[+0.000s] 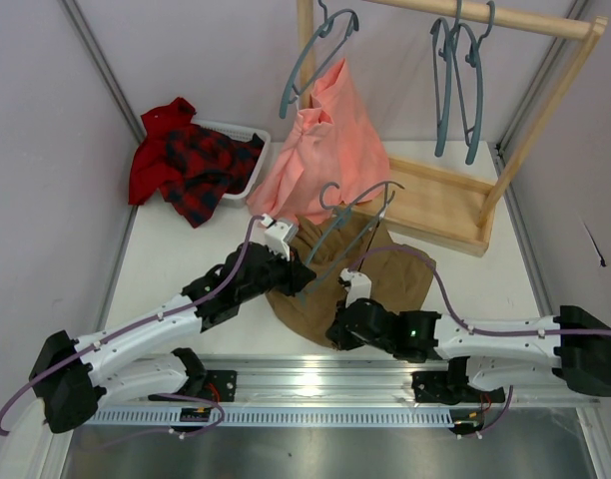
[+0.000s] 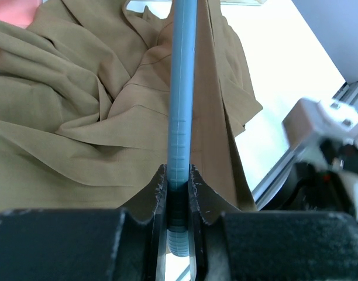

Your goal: Place the skirt on the hanger

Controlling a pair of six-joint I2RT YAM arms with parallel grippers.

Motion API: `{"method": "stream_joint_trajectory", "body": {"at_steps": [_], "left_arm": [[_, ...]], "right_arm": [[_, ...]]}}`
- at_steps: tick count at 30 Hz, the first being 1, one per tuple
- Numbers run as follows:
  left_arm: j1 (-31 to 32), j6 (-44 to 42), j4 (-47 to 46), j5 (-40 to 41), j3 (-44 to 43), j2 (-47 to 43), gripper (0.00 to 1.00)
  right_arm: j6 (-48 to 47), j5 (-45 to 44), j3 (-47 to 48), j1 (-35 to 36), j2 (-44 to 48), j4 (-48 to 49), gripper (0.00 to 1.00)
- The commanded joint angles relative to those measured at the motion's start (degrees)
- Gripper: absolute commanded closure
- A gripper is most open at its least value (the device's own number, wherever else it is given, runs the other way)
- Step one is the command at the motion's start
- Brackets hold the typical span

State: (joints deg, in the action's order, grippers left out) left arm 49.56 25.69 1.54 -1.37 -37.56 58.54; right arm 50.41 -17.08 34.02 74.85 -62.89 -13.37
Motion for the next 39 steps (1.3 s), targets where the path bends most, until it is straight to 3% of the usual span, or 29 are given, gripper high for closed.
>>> {"method": "stream_joint_trajectory", "body": {"at_steps": [1, 9, 12, 15, 16, 20, 23, 29, 39], "left_arm": [[0.4, 1.6, -2.3, 3.1, -1.6, -1.1, 1.0], [0.4, 1.2, 0.2, 5.8, -1.6, -3.1, 1.0], [0.4, 1.3, 1.4, 7.3, -1.6, -3.8, 1.0], [0.4, 1.7, 2.1, 8.1, -0.9, -4.1, 1.0], [0.4, 1.8, 2.0, 8.1, -0.8, -4.2, 1.0], [0.4, 2.0, 1.7, 8.3, -0.1, -4.1, 1.0], [0.4, 1.8, 1.2, 8.2, 0.3, -4.0, 1.0], [0.4, 1.1, 0.7, 8.4, 0.5, -3.5, 1.0], [0.4, 1.2, -0.1, 7.5, 1.6, -4.5, 1.0]], "right_arm": [[-0.7, 0.3, 2.4, 1.8, -3.5, 14.2, 1.0], [-3.6, 0.6, 8.5, 3.8, -18.8, 29.7, 1.0], [-4.9, 0.2, 10.5, 3.8, -21.4, 30.9, 1.0], [-5.4, 0.0, 11.9, 3.8, -23.2, 27.8, 1.0], [-5.8, 0.3, 12.0, 3.7, -23.2, 26.8, 0.96], [-6.7, 1.5, 13.2, 3.7, -20.7, 18.7, 0.65], [-6.0, 2.1, 13.5, 3.8, -17.2, 13.6, 0.52], [-1.9, 1.4, 12.0, 4.3, -12.7, 4.7, 0.43], [0.0, -3.6, 11.2, 4.5, -6.6, -5.3, 0.39]]}}
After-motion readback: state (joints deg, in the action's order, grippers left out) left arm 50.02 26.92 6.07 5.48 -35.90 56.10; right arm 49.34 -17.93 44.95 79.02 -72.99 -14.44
